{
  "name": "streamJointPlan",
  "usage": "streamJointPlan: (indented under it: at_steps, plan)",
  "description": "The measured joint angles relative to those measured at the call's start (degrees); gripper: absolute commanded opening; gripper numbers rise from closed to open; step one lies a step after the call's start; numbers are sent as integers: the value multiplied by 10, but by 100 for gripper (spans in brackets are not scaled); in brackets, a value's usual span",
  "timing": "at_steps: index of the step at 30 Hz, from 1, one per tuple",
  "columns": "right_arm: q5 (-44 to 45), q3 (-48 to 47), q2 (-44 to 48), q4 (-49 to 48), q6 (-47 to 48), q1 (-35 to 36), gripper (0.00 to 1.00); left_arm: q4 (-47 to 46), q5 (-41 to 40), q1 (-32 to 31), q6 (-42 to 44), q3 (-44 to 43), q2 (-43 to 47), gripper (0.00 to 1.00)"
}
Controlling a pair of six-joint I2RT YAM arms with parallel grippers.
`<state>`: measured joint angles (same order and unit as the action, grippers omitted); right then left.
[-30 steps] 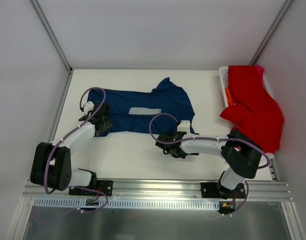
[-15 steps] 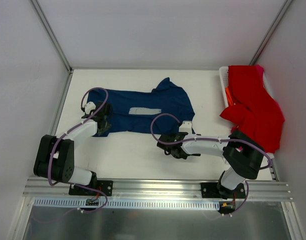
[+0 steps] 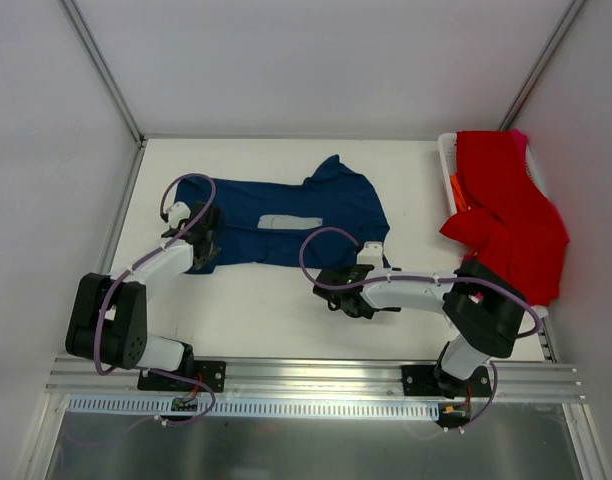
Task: Fold and stack the t-shirts
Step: Fold the flattened tshirt in 1/3 of the way
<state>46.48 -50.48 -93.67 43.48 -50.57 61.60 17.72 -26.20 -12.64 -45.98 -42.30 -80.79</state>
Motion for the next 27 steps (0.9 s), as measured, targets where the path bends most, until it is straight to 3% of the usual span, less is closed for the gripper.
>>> streamJointPlan:
  at_steps: [18,27]
  plan:
    - [28,-11,-24,-33,5,1,100,18,2,54,50,-72,38,0]
    - [36,-11,-28,-50,7,2,99,26,1,87,51,-111,-15,0]
